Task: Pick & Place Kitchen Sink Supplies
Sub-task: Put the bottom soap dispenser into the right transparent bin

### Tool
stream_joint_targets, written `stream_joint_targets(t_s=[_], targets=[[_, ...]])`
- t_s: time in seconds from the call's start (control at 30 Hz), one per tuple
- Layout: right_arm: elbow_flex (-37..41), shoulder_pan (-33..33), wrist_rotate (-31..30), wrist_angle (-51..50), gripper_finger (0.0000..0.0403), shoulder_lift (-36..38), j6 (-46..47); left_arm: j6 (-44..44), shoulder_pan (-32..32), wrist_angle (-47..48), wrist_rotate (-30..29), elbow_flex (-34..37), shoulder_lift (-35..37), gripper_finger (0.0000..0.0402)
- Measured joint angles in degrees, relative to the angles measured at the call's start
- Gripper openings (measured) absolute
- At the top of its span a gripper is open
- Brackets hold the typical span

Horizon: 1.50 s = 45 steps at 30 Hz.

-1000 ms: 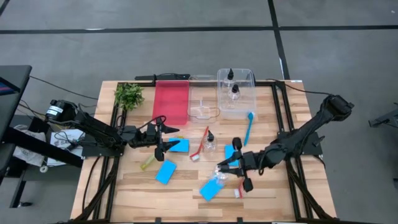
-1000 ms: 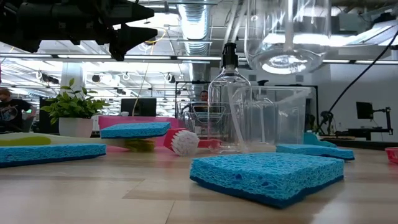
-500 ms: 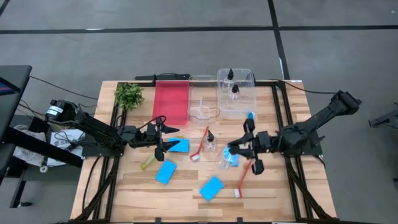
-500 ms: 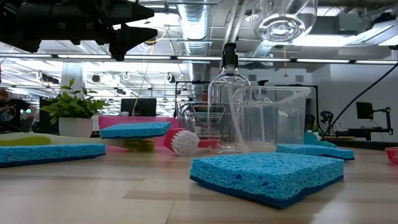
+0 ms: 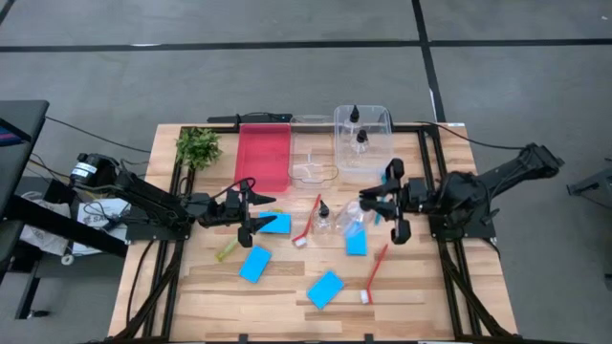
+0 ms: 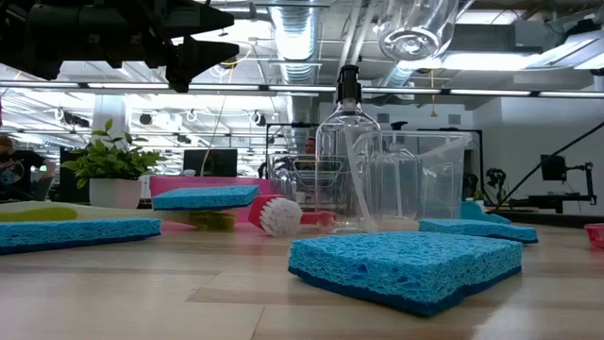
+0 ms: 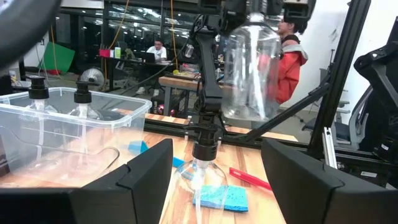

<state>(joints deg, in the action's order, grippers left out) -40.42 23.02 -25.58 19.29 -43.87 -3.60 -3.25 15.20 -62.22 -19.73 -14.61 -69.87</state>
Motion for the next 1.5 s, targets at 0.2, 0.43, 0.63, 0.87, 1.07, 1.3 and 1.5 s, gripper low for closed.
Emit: stream_joint_targets(t_s=[0.2, 0.43, 0.63, 0.87, 1.07, 1.3, 1.5], targets=[[0.0, -2.67, 0.0, -1.03, 0.0084, 1.74, -0.1, 0.0, -0.02, 0.0, 0.0, 0.0, 0.0, 0.0248], [0.0, -6.29, -0.31, -1.08, 0.0085, 2.79, -2.57, -0.02, -1.24, 0.0, 0.0, 0.0, 0.0, 0.0248], [0.0, -10.64, -0.44, -1.09, 0.0081, 2.76, -2.77, -0.16, -1.79, 0.0, -0.02, 0.0, 0.0, 0.0248], [0.0, -15.67, 0.02, -2.64, 0.0088, 2.76, -4.46, -0.2, -1.79, 0.0, -0.02, 0.0, 0.0, 0.0248], [0.0, -19.98, 0.04, -2.6, 0.0081, 2.76, -4.5, -0.22, -1.81, -0.02, -0.02, 0.0, 0.0, 0.0248], [0.0, -24.53, 0.07, -2.61, 0.0088, 2.68, -6.76, -0.22, -1.81, -0.44, 0.0, 0.0, 0.0, 0.0248], [0.0, -28.4, 0.09, -3.36, 0.0081, 2.59, -6.97, -0.22, -1.81, -0.66, 0.0, 0.01, 0.0, 0.0248]])
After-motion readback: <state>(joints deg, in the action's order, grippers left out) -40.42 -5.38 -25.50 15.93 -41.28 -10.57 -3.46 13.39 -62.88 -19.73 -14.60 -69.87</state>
